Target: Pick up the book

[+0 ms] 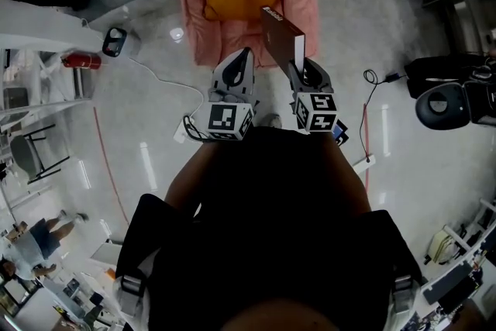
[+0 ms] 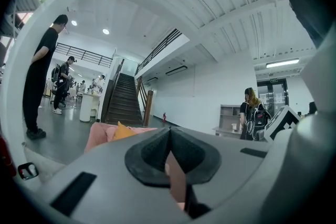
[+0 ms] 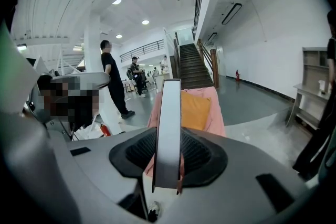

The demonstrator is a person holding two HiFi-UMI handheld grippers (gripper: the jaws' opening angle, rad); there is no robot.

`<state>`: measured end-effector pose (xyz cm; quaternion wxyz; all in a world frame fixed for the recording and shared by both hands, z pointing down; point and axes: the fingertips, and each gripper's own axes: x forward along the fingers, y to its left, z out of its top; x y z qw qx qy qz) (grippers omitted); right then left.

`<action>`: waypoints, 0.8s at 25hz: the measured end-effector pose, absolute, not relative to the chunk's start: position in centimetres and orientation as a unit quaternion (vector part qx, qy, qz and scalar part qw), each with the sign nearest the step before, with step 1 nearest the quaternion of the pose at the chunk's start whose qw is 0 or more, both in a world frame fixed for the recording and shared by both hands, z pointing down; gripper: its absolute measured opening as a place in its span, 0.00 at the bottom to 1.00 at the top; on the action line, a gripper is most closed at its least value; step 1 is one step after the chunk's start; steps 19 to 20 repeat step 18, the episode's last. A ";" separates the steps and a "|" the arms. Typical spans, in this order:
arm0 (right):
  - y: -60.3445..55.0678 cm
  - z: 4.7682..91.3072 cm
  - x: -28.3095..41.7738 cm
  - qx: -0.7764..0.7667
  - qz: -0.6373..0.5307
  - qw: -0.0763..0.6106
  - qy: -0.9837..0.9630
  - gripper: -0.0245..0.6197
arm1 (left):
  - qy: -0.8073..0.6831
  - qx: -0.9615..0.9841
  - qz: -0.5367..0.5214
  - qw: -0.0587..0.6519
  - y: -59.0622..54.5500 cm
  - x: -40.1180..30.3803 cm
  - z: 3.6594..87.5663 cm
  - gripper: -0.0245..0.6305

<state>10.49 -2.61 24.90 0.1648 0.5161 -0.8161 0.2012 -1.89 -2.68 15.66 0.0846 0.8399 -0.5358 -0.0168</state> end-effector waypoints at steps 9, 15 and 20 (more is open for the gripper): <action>-2.2 24.9 10.7 0.515 0.202 0.163 -0.817 0.26 | -0.539 0.837 -0.018 0.089 -2.4 -1.9 16.0 0.05; -1.7 24.8 10.4 0.515 0.202 0.165 -0.816 0.26 | -0.541 0.836 -0.015 0.089 -1.8 -2.3 16.1 0.05; -1.2 24.6 9.8 0.512 0.203 0.166 -0.818 0.26 | -0.541 0.836 -0.011 0.090 -1.3 -2.7 16.2 0.05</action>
